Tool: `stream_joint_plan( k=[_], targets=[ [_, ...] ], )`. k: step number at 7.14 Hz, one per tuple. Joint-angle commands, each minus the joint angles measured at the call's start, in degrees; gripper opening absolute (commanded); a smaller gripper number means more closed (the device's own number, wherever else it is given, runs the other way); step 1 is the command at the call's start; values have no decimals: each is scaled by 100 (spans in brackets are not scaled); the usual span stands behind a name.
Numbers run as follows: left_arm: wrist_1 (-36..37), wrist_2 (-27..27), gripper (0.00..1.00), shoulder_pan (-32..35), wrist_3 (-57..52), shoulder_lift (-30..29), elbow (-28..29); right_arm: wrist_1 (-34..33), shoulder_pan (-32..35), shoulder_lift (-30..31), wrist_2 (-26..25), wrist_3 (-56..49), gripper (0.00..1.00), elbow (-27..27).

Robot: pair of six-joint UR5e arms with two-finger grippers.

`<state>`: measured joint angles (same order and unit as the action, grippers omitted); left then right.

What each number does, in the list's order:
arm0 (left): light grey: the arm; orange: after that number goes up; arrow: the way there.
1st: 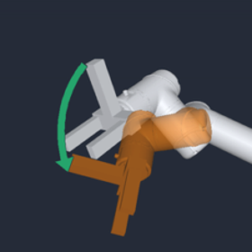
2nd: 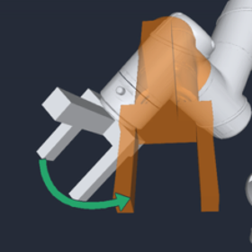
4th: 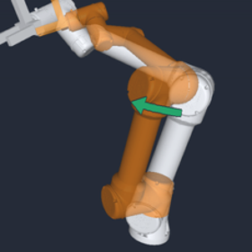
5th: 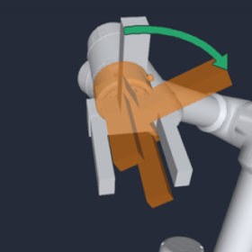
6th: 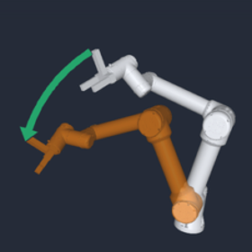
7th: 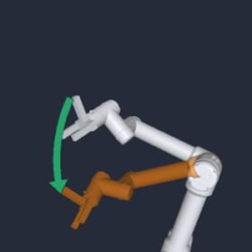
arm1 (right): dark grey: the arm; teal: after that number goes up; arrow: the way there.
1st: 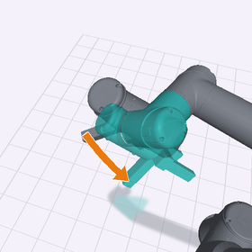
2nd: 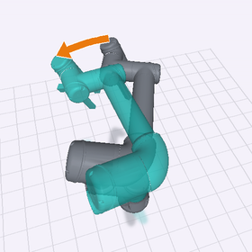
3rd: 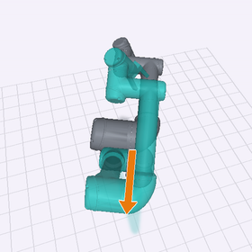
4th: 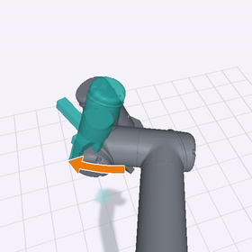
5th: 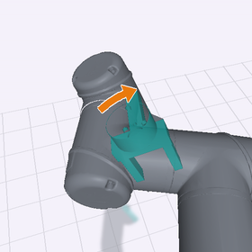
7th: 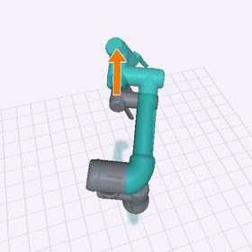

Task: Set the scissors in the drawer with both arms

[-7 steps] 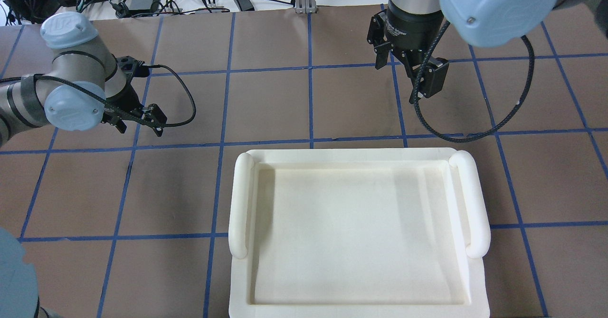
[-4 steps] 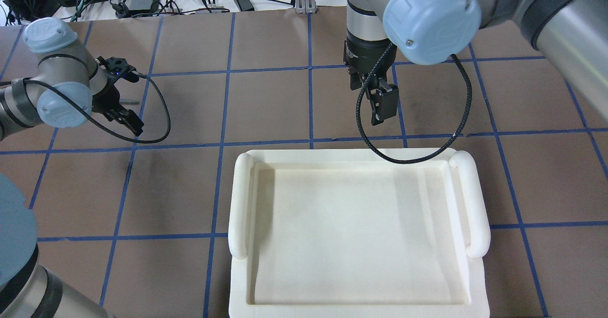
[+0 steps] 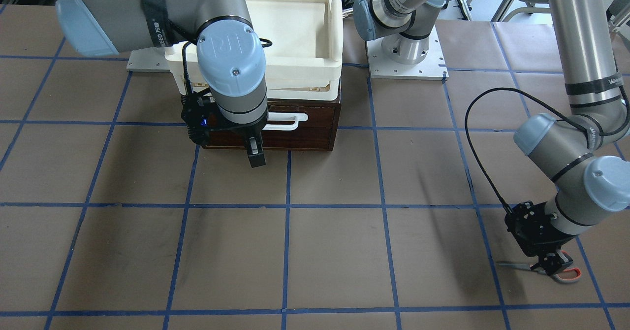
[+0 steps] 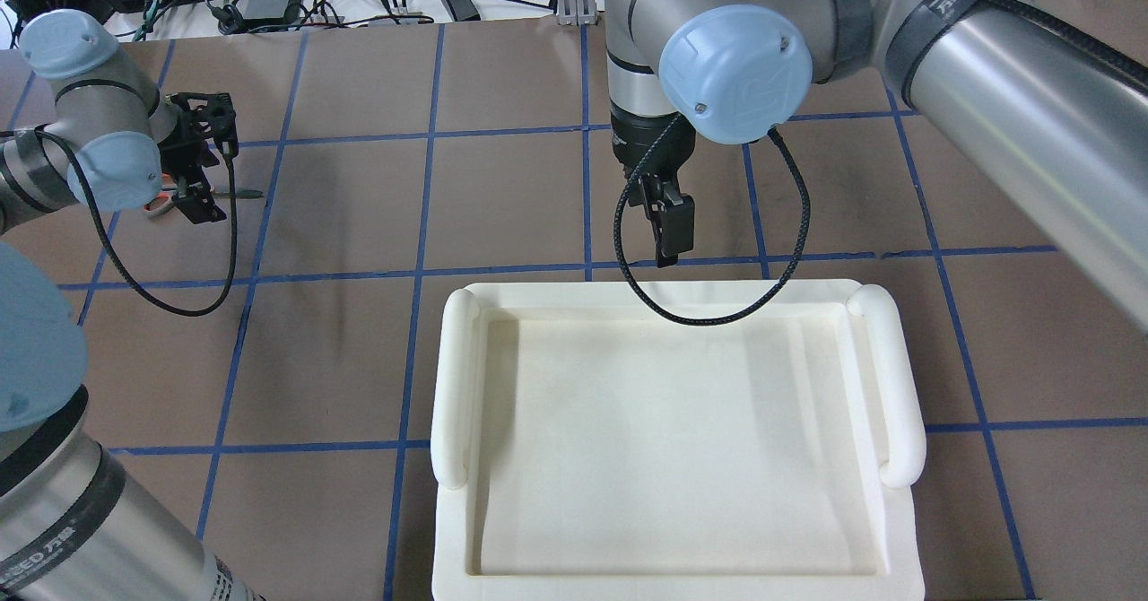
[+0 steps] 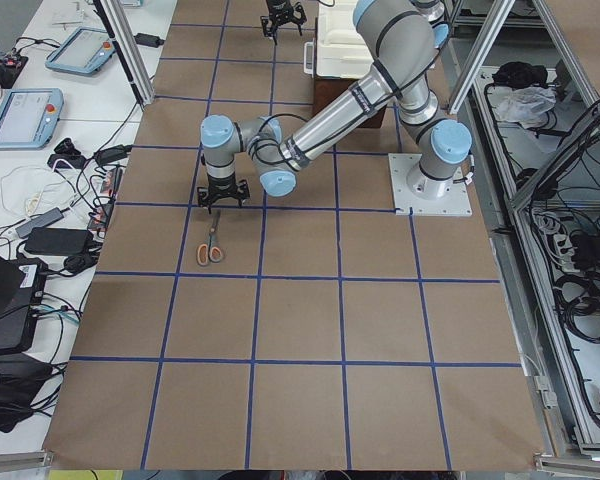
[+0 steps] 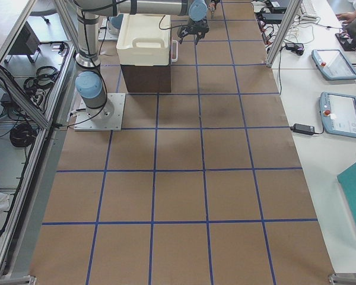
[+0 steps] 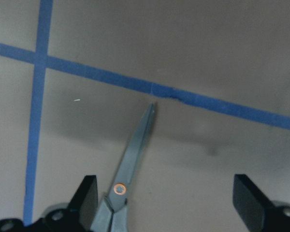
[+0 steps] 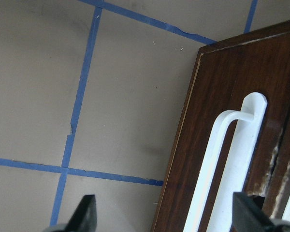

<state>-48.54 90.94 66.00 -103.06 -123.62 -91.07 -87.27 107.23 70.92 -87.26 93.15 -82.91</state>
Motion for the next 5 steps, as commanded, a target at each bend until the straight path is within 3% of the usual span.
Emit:
stream_joint_plan(
  k=[1, 5],
  targets=[
    [-7, -472, 100, -307, -1387, -432, 403, 17, 26, -200, 77, 98, 100, -6],
    [-287, -499, 98, -404, -1708, -776, 844, 44, 139, -394, 192, 580, 100, -15]
  ],
)
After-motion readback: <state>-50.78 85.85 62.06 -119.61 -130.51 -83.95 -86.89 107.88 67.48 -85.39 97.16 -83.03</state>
